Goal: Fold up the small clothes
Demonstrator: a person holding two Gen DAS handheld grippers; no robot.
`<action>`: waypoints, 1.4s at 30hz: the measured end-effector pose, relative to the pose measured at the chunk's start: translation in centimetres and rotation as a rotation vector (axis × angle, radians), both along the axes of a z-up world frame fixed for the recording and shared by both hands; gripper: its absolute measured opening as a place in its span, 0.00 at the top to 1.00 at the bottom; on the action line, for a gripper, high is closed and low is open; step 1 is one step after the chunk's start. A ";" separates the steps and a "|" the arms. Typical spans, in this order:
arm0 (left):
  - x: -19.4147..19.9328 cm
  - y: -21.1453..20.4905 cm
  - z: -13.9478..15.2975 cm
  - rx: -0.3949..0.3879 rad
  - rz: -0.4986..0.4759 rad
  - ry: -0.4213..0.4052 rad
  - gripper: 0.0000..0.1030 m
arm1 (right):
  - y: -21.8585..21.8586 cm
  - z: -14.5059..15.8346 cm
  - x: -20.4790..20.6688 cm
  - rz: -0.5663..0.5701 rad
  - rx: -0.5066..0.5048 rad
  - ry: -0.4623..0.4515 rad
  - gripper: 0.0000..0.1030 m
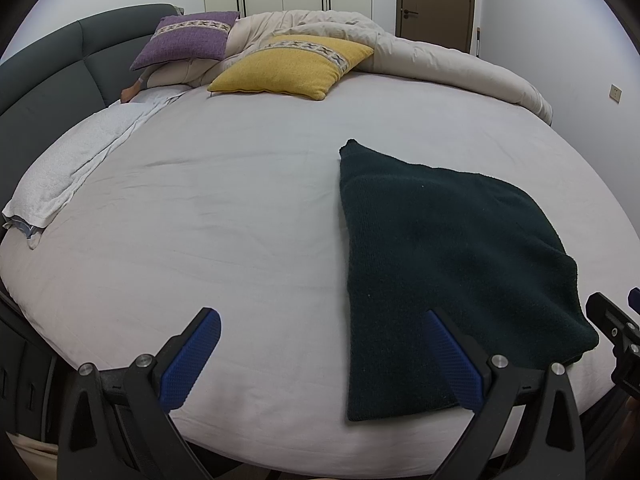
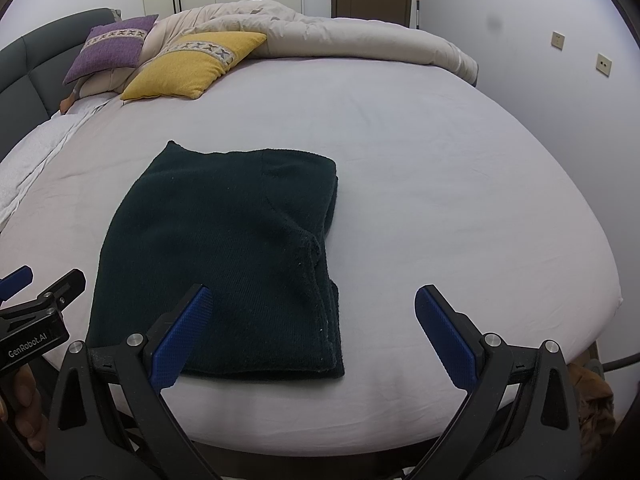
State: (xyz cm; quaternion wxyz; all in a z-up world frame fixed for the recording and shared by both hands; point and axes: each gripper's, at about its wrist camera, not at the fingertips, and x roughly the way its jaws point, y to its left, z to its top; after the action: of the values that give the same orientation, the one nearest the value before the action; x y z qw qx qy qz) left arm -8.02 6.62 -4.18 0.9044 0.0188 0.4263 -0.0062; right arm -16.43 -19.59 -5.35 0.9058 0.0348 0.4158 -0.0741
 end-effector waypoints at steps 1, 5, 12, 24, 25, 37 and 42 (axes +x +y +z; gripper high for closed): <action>0.0 0.0 -0.1 0.001 -0.001 0.000 0.00 | 0.0 0.0 0.0 0.000 0.000 0.001 0.00; 0.0 0.0 -0.1 0.000 0.000 0.000 0.00 | -0.1 0.0 0.0 0.000 0.000 0.000 0.00; 0.0 0.1 -0.1 0.000 -0.001 0.001 0.00 | 0.0 0.0 0.0 0.000 0.002 0.000 0.00; -0.2 0.2 -0.8 0.003 -0.004 0.009 0.00 | 0.0 -0.1 -0.2 -0.002 0.005 0.001 0.01; -0.2 0.3 -0.8 0.004 -0.005 0.009 0.00 | 0.0 -0.2 -0.2 -0.002 0.005 0.001 0.01; 0.3 1.0 -0.9 0.002 -0.008 0.020 0.00 | 0.0 -0.3 0.0 -0.001 0.005 0.004 0.00; 0.5 1.2 -0.9 0.002 -0.010 0.024 0.00 | 0.1 -0.4 -0.1 -0.001 0.005 0.004 0.01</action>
State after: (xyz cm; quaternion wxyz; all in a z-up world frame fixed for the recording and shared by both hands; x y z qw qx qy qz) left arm -7.51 7.79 -5.10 0.8991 0.0218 0.4371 -0.0103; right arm -16.48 -19.50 -5.70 0.9049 0.0373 0.4177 -0.0734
